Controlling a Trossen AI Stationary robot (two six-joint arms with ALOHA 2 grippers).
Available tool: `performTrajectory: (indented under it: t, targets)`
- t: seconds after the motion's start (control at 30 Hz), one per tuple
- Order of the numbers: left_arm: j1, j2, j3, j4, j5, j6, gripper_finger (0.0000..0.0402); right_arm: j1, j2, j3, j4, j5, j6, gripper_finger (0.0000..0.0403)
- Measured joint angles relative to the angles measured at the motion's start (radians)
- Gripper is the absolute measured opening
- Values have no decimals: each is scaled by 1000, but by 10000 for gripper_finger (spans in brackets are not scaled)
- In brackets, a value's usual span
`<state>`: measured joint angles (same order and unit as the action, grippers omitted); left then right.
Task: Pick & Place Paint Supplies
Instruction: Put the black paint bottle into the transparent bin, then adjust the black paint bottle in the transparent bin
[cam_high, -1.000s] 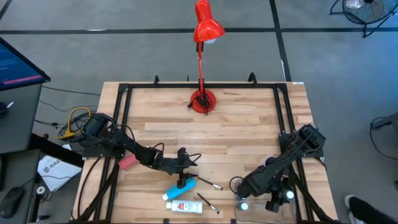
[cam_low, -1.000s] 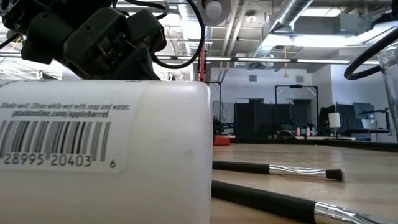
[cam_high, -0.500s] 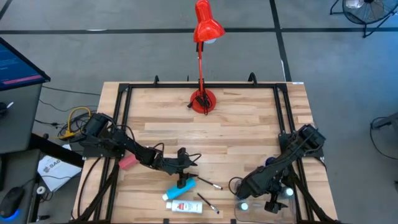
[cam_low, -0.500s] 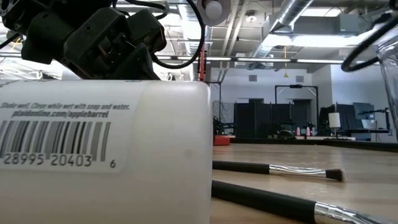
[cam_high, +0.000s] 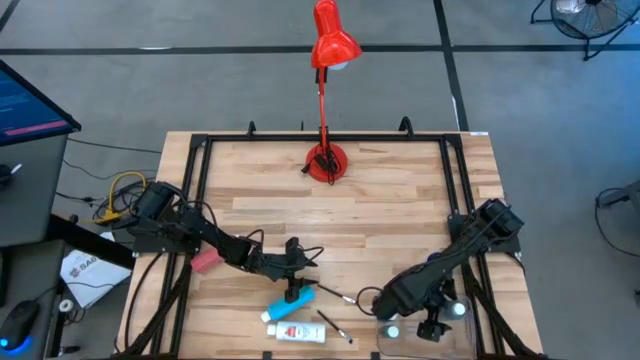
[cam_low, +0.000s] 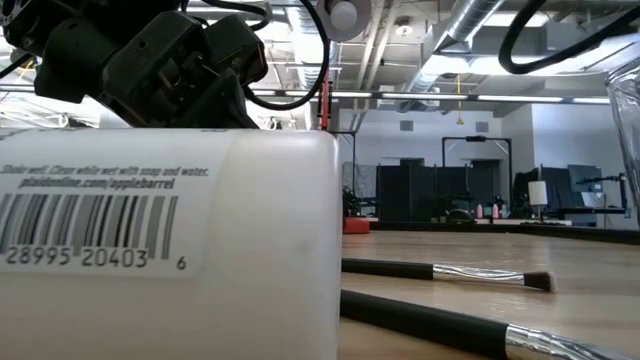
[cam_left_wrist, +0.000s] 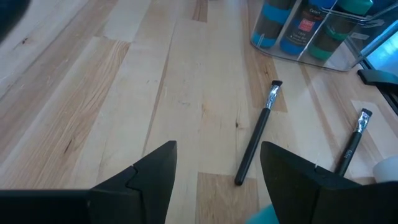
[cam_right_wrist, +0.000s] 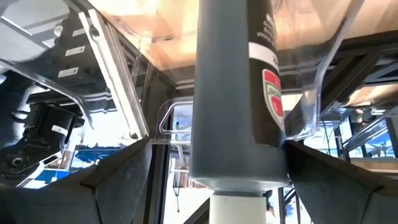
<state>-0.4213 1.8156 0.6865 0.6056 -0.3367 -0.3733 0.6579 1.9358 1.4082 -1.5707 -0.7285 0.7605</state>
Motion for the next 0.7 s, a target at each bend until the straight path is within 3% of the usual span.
performTrajectory:
  t: [0.43,0.7]
  targets:
    - [0,0,0,3,0,0,209,-6,-6,0,0,92,-11,351]
    - [0,0,0,4,0,-1,209,-21,-83,1,0,188,53,345]
